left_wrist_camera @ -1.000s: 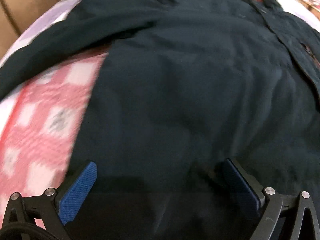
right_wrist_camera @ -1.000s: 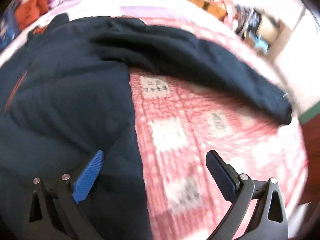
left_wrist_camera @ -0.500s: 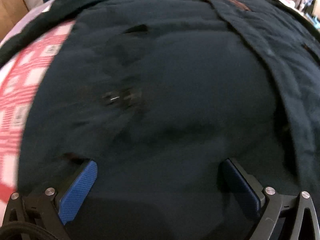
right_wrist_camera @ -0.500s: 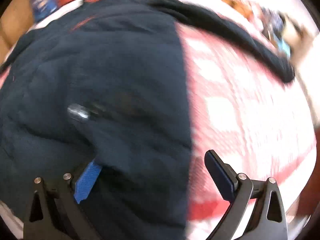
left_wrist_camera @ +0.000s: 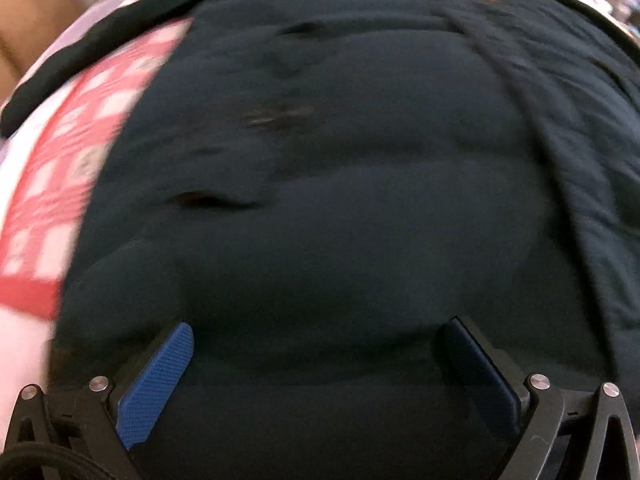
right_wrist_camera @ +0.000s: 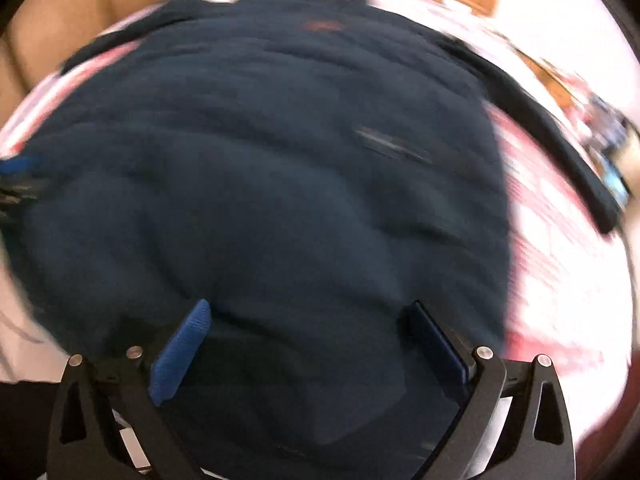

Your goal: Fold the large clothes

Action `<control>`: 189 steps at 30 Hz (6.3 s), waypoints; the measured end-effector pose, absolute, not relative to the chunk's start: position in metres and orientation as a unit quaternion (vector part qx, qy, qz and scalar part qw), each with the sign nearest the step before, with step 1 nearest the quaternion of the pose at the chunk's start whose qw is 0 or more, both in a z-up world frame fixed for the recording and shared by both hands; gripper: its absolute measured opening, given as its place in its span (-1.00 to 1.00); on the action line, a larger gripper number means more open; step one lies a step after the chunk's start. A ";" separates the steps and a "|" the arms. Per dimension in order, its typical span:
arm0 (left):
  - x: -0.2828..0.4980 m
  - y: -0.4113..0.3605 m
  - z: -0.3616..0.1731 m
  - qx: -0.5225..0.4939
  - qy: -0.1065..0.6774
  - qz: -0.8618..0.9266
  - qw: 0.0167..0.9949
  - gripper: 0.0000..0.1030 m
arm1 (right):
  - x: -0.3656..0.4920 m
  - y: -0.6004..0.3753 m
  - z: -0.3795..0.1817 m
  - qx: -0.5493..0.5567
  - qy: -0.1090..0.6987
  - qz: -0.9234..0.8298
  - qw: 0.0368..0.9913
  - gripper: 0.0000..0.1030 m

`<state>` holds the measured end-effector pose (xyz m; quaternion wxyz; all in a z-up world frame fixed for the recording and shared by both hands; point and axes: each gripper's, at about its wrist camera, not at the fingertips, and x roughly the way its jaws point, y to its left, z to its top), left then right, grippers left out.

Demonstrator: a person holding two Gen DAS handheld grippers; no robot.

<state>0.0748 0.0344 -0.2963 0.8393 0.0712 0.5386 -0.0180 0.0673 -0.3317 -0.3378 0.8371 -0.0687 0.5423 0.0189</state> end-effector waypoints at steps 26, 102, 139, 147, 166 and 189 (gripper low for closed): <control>0.415 -0.199 -0.324 0.024 0.446 -0.045 0.893 1.00 | 0.411 -0.442 -0.356 0.037 0.498 -0.106 0.860 0.96; 0.347 -0.015 -0.332 -0.022 0.451 0.023 0.892 1.00 | 0.495 -0.165 -0.265 -0.240 0.357 -0.010 0.903 -0.67; 0.343 -0.020 -0.342 -0.016 0.442 0.033 0.896 1.00 | 0.478 -0.099 -0.309 -0.318 0.380 0.018 0.868 0.53; 0.344 -0.016 -0.341 -0.019 0.443 0.032 0.896 1.00 | 0.455 -0.094 -0.263 -0.187 0.366 0.147 0.899 0.53; 0.361 -0.026 -0.309 0.005 0.461 0.030 0.887 1.00 | 0.398 -0.354 -0.292 -0.129 0.465 -0.060 0.874 0.53; 0.427 -0.368 -0.265 0.029 0.430 -0.218 0.875 1.00 | 0.439 -0.580 -0.242 0.097 0.455 -0.004 0.885 0.52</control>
